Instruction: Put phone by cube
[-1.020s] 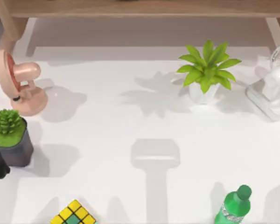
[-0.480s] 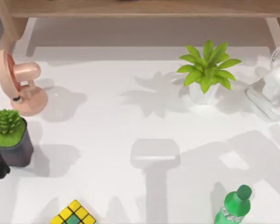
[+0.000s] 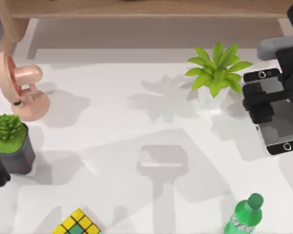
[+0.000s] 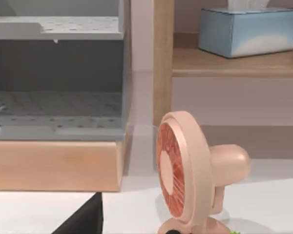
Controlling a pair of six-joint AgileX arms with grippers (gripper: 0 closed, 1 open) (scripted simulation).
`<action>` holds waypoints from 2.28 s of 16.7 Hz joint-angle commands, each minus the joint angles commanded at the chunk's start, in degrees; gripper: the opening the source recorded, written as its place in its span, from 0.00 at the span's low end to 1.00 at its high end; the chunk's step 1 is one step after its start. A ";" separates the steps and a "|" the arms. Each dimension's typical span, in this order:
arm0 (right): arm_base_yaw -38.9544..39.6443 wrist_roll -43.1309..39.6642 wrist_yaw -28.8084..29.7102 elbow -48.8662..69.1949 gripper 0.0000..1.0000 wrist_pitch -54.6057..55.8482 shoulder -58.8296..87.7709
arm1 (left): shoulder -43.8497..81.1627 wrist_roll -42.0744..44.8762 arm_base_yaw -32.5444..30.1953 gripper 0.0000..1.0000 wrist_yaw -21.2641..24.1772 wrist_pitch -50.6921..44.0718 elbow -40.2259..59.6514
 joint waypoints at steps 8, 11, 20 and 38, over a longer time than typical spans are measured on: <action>23.80 31.20 -0.15 8.15 0.00 -4.55 9.89 | 0.00 0.00 0.00 1.00 0.00 0.00 0.00; 30.85 40.73 -0.17 9.79 0.00 -6.52 13.21 | 0.00 0.00 0.00 1.00 0.00 0.00 0.00; 41.17 55.96 0.02 10.10 0.00 -11.30 18.91 | 0.00 0.00 0.00 1.00 0.00 0.00 0.00; 38.05 56.27 -2.95 14.05 0.00 1.48 19.70 | 0.00 0.00 0.00 1.00 0.00 0.00 0.00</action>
